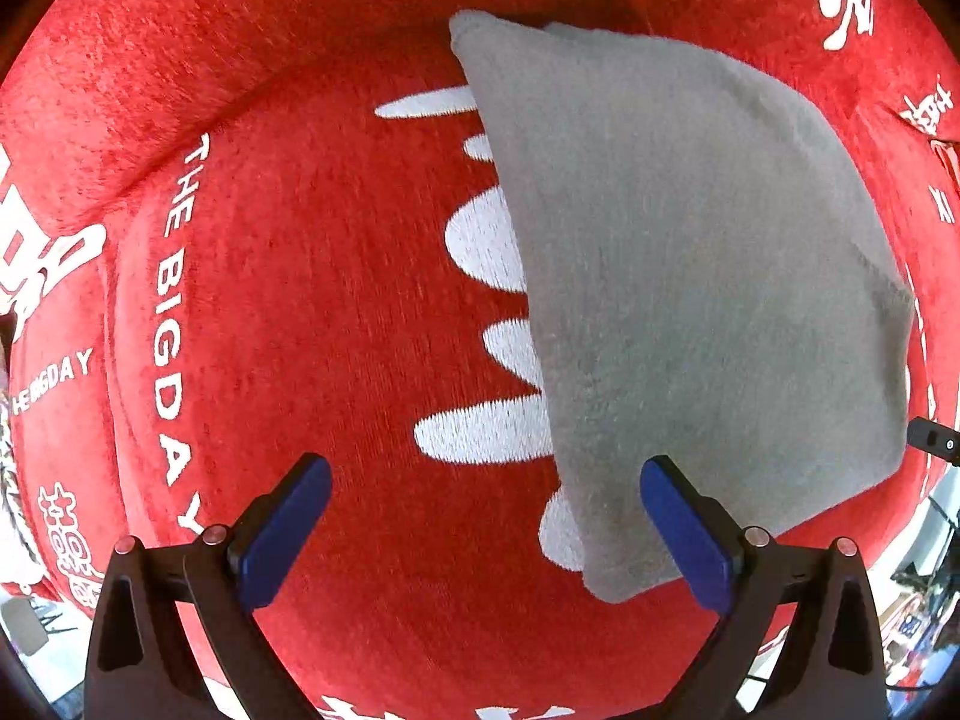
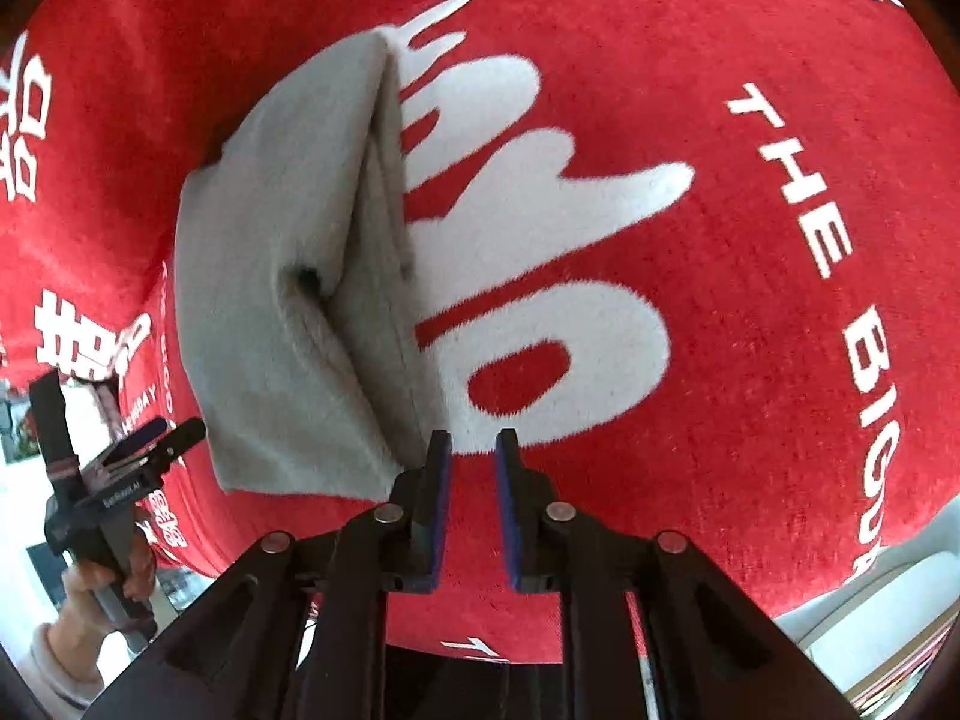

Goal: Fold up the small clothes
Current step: 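Open the right tool and withdraw both tools from the folded bundle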

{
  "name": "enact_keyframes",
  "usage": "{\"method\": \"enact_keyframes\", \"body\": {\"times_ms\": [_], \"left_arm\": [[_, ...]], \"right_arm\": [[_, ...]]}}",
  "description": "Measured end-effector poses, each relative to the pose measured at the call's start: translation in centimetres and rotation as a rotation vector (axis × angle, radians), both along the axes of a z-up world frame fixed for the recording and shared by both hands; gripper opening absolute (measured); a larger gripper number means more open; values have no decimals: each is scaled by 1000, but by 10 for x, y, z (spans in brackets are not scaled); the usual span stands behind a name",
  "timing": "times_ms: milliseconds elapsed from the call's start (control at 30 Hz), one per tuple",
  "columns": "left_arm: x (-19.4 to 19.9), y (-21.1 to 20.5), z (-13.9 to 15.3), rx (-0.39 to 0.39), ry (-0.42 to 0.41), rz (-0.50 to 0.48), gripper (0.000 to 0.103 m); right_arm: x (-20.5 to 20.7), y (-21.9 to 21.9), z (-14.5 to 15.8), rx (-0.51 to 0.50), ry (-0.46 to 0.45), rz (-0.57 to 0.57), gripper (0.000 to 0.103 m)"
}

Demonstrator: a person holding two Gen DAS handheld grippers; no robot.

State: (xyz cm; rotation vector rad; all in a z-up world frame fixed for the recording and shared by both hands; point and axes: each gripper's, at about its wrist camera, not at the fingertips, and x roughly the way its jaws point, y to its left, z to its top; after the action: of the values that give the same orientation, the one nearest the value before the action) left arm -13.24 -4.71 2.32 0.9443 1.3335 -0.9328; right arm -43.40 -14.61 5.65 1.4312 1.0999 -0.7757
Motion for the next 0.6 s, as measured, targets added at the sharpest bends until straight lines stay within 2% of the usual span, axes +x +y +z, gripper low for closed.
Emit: {"method": "enact_keyframes", "body": {"times_ms": [33,67,100,233,600], "left_arm": [[0,-3,1,-2,-4,2,103],[0,-6,3,-7,-8,5,103],[1,-7,4,-8,-9,7,103],[-3,-23,7,-1,-11,10,103],[4,-17,0,16,-26,23,103]], "right_arm": [[-4,-1,2,-4,2,-3,33],[-9,-2,5,-11,6,-5,49],[-12,-3,7,-17,6,-4,57],[-5,-12,10,-35,-4,3,57],[2,-26,9,-48,-34,-8,59]]}}
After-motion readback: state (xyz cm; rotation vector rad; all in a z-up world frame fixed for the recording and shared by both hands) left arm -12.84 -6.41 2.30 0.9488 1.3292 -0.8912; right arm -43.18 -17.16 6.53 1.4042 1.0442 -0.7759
